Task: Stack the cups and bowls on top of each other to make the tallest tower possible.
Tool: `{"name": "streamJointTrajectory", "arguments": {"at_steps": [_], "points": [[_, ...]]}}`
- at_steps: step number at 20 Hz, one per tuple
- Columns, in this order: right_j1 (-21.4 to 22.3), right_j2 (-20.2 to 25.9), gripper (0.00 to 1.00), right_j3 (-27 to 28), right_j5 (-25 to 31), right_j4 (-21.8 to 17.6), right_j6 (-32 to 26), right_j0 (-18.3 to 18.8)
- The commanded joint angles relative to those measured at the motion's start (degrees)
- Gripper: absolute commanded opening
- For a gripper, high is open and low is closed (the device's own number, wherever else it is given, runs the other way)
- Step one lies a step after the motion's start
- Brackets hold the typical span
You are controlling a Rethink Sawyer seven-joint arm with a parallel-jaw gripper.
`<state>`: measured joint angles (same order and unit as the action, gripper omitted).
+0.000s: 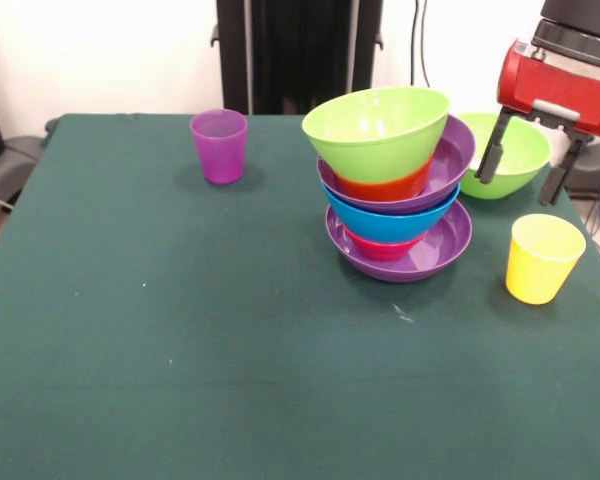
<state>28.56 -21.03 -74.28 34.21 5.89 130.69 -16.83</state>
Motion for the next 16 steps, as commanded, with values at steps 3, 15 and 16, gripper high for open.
{"name": "streamJointTrajectory", "arguments": {"at_steps": [3,15,16], "points": [[-3.06,4.75,1.00,-4.37,-3.63,1.20,9.03,1.19],[-5.10,4.74,1.00,-4.28,-6.92,1.21,9.45,1.41],[-5.29,4.71,1.00,-4.19,-7.12,1.21,9.49,1.41]]}}
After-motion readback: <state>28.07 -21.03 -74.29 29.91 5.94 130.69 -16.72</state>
